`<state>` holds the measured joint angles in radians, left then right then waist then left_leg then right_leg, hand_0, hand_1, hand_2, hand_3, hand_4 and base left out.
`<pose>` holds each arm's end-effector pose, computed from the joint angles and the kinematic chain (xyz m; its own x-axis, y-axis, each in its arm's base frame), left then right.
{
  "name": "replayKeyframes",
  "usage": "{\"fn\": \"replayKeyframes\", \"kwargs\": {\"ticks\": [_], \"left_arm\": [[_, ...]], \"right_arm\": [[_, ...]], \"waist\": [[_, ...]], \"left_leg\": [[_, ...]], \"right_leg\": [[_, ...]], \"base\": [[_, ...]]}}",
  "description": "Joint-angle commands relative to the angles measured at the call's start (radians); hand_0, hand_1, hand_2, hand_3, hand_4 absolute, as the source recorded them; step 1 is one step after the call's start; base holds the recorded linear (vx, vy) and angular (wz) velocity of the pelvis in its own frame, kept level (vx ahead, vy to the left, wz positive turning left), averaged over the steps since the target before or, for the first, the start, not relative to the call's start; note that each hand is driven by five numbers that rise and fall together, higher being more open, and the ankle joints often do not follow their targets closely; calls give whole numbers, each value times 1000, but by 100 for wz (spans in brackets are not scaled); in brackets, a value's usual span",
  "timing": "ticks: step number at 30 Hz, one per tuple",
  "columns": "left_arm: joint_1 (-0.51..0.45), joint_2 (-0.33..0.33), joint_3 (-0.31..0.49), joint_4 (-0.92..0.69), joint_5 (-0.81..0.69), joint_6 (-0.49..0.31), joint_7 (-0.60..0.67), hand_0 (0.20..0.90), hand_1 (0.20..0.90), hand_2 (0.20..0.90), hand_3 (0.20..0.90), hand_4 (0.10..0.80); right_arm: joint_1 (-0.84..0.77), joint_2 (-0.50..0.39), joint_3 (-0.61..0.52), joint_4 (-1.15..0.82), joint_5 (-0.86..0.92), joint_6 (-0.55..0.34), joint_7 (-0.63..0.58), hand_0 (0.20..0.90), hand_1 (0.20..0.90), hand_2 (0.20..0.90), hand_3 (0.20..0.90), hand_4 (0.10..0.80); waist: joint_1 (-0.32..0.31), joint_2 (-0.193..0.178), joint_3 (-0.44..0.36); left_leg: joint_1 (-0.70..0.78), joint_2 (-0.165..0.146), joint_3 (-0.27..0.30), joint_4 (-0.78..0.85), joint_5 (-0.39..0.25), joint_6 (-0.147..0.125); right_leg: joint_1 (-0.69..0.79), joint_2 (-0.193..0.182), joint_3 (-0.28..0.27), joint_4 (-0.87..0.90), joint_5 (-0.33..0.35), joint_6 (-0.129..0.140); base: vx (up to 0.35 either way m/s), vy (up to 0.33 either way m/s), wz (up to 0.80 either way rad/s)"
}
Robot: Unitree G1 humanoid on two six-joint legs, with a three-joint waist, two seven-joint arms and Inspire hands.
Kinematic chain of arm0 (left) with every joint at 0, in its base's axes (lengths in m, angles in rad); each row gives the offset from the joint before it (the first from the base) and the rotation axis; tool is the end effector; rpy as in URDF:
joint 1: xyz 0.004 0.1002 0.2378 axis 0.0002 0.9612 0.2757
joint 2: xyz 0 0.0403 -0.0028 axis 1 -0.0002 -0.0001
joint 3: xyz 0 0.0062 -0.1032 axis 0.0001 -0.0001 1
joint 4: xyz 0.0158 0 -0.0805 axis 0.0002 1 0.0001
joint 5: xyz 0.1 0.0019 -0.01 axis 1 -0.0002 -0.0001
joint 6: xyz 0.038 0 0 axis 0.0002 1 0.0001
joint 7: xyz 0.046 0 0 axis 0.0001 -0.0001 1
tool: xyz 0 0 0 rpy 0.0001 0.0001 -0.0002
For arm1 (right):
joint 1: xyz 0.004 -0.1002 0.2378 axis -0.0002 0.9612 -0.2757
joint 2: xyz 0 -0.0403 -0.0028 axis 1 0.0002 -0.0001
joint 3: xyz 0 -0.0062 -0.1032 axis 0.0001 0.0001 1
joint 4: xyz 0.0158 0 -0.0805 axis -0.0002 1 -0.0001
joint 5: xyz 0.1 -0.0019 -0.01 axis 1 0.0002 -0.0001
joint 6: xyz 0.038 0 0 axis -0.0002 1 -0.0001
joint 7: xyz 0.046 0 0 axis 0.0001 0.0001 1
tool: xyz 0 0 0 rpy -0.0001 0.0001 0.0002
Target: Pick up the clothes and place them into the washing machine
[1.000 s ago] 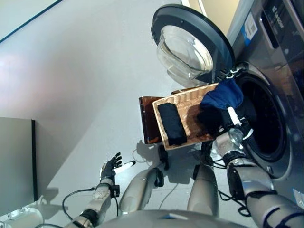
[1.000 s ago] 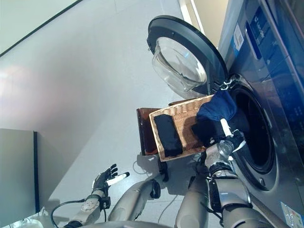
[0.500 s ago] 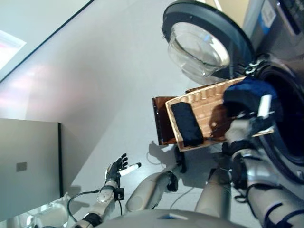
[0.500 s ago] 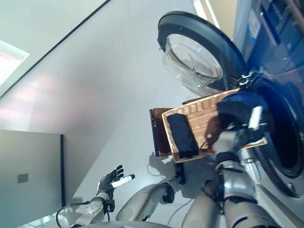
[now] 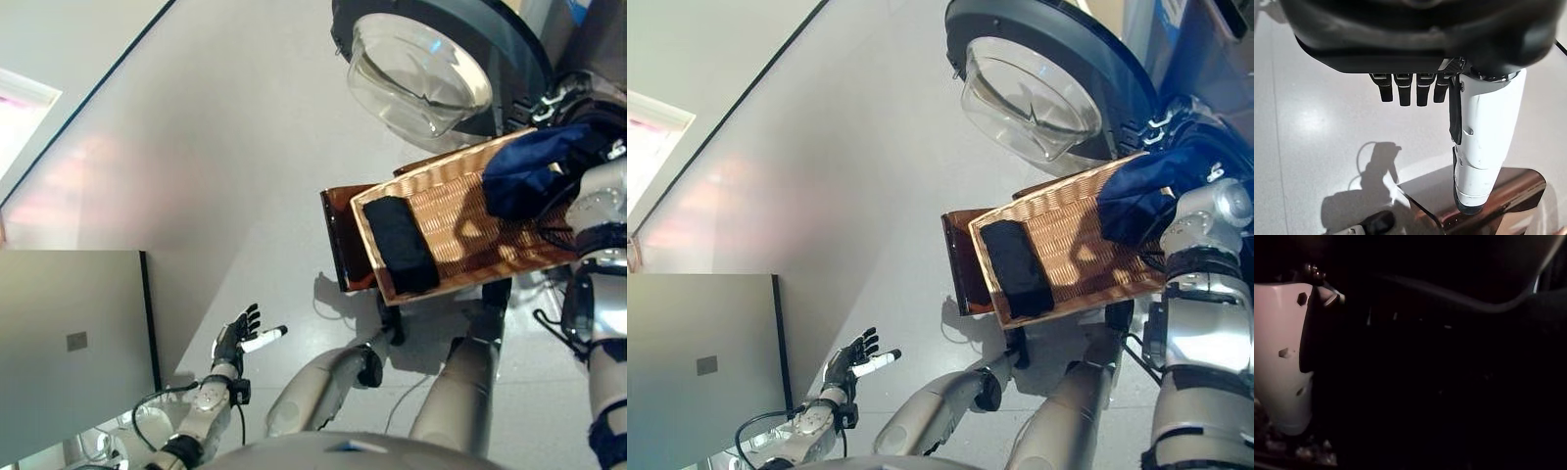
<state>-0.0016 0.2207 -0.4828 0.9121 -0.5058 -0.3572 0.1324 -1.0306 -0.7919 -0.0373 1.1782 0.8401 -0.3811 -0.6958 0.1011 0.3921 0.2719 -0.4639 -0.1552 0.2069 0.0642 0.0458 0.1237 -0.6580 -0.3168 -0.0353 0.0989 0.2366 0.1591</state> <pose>0.1241 0.1671 -0.0913 0.8035 0.0300 -0.5946 -0.0389 0.9992 -0.0021 0.3115 -0.3452 0.2202 0.2964 -0.9526 0.0686 0.7988 0.2867 0.5288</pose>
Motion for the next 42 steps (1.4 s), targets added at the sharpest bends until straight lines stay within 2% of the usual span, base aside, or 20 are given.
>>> {"fn": "replayKeyframes", "kwargs": {"ticks": [1,6,13,14,15,16,17,18,19,20,23,27,34,38,42], "left_arm": [[21,66,30,12,-5,-32,38,900,900,900,900,800],[11,40,31,57,-8,-15,35,900,900,900,900,800],[-39,-2,41,148,18,4,28,900,900,900,900,800],[-38,-1,41,148,18,4,28,900,900,900,900,800],[-46,-11,46,157,10,2,30,900,900,900,900,800],[-54,-14,50,156,6,2,29,900,900,900,900,800],[-52,-13,51,156,6,2,29,900,900,900,900,800],[-59,-22,54,173,-3,2,31,900,900,900,900,800],[-58,-21,54,173,-4,2,30,900,900,900,900,800],[-61,-27,58,179,-3,1,31,900,900,900,900,800],[-65,-28,66,174,-9,-2,28,900,900,900,900,800],[-70,-24,67,171,-9,-4,30,900,900,900,900,800],[-61,-10,62,154,-8,-12,36,900,900,900,900,800],[-53,4,67,142,-6,-14,38,900,900,900,900,800],[-32,26,55,93,-6,-19,30,900,900,900,900,800]], "right_arm": [[-330,-204,190,-85,-89,-56,103,900,900,900,900,800],[-222,-76,154,25,-30,-26,180,900,900,900,900,800],[18,212,103,73,17,-1,290,900,900,900,900,800],[20,214,102,71,16,-1,289,900,900,900,900,800],[90,309,88,43,45,-13,307,900,900,900,900,800],[129,354,105,29,44,-10,323,900,900,900,900,800],[132,356,105,27,44,-10,321,900,900,900,900,800],[210,445,104,-46,66,-25,334,900,900,900,900,800],[212,447,103,-48,65,-25,332,900,900,900,900,800],[273,501,117,-64,95,-21,372,900,900,900,900,800],[351,583,132,-118,147,-32,411,900,900,900,900,800],[373,621,142,-125,188,-41,435,900,900,900,900,800],[324,618,135,-80,215,-42,431,900,900,900,900,800],[255,597,118,-13,226,-33,417,900,900,900,900,800],[139,535,71,62,256,-32,382,900,900,900,900,800]], "waist": [[21,4,-36],[15,-6,-25],[6,-40,-23],[5,-41,-23],[2,-56,-21],[0,-66,-19],[-1,-67,-19],[-11,-89,-12],[-12,-89,-12],[-13,-109,-9],[-15,-139,-1],[-12,-160,8],[8,-158,16],[28,-145,23],[65,-109,31]], "left_leg": [[-78,83,-69,79,-7,-157],[-73,90,-66,71,-7,-155],[-51,103,-71,65,-4,-154],[-50,103,-72,65,-4,-154],[-40,107,-78,61,-4,-154],[-35,109,-80,59,-2,-154],[-34,109,-80,58,-1,-154],[-24,115,-85,54,1,-156],[-23,115,-85,54,2,-156],[-16,118,-91,51,4,-156],[-14,124,-99,49,8,-157],[-21,126,-106,54,10,-156],[-39,124,-110,66,8,-154],[-56,123,-110,76,6,-153],[-85,119,-115,76,14,-153]], "right_leg": [[24,79,-5,188,-212,-69],[27,95,-5,182,-210,-74],[58,110,-17,166,-206,-80],[59,110,-17,165,-205,-80],[78,115,-24,152,-203,-81],[85,118,-27,147,-200,-82],[86,118,-28,147,-200,-82],[105,123,-37,132,-196,-82],[106,123,-38,131,-196,-82],[124,125,-49,117,-191,-82],[142,128,-62,93,-180,-81],[145,128,-72,85,-174,-84],[129,126,-75,96,-175,-87],[110,123,-73,108,-179,-88],[80,115,-78,133,-195,-88]], "base": [[-3,-45,-4],[11,-17,-3],[6,-20,-7],[6,-59,-12],[0,-59,-14],[0,-58,-11],[-9,-74,-4],[-4,-56,0],[-11,-99,-3],[-11,-77,-5],[-19,-75,10],[-20,-25,9],[-1,8,3],[-6,18,7],[3,16,5]]}}
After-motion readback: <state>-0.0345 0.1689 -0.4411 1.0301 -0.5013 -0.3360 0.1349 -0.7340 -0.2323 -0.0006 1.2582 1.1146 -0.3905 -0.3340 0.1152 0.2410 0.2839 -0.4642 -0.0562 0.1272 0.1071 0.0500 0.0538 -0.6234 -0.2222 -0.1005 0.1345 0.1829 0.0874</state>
